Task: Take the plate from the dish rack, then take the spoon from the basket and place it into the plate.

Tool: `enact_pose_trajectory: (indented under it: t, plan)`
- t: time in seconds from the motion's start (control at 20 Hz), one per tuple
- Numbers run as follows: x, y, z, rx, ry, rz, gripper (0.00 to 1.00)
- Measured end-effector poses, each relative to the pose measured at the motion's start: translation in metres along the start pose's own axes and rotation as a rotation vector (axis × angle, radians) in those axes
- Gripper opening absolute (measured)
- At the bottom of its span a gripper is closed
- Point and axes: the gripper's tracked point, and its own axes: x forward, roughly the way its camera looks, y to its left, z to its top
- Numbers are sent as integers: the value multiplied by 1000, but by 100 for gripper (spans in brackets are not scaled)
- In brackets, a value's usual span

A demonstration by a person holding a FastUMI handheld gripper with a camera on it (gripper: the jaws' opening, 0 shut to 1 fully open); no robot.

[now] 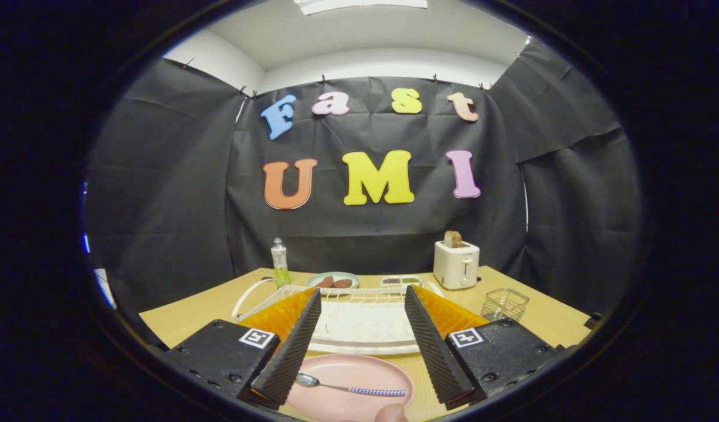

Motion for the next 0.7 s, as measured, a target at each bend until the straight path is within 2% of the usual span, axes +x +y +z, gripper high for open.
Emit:
enact_pose_trajectory:
  t: [0.7]
  plan:
    - [1, 1, -3, -15, 11, 3, 93]
